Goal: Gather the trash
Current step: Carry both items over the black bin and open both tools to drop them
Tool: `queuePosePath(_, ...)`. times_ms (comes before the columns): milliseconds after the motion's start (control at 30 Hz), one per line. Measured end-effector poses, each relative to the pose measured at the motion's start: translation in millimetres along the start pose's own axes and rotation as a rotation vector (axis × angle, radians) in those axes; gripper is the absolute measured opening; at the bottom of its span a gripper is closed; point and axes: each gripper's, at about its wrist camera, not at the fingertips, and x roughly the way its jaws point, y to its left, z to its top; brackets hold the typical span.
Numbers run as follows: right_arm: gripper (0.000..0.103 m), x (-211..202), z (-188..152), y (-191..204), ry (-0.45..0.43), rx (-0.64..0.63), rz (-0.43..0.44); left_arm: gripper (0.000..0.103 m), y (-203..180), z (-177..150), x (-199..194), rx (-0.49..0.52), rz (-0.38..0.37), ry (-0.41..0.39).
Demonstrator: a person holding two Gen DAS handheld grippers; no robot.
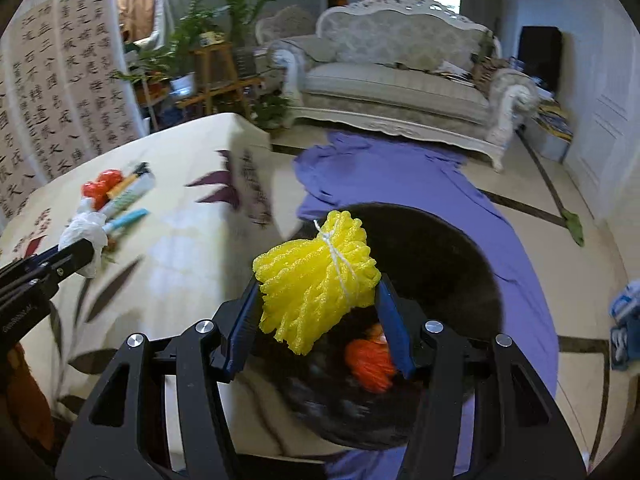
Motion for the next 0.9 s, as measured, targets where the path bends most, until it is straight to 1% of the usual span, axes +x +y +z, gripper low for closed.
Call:
queuePosePath(200, 0.054, 2.2, -6.4, -34.5, 0.002, 0.038, -0.041, 0.031, -36.7, 2.7, 15.9, 0.060, -0.042, 0.015)
queuePosePath(400, 0.054, 8.3, -8.7, -55.5, 0.008, 0.061, -0.054, 0.031, -71.4, 6.7, 33.3, 0.107, -0.067, 0.029)
queuePosePath(767, 0.055, 18.0, -1.0, -86.1, -0.013, 0.108, -0.067, 0.031, -113.9, 17.0, 56.8, 0.174, -0.090, 0.032)
queuePosePath(900, 0.055, 19.8, 4.1, -92.5, -0.024, 0.118, -0.068, 0.031, -121.7, 19.3, 65.6, 0.188, -0.091, 0.040)
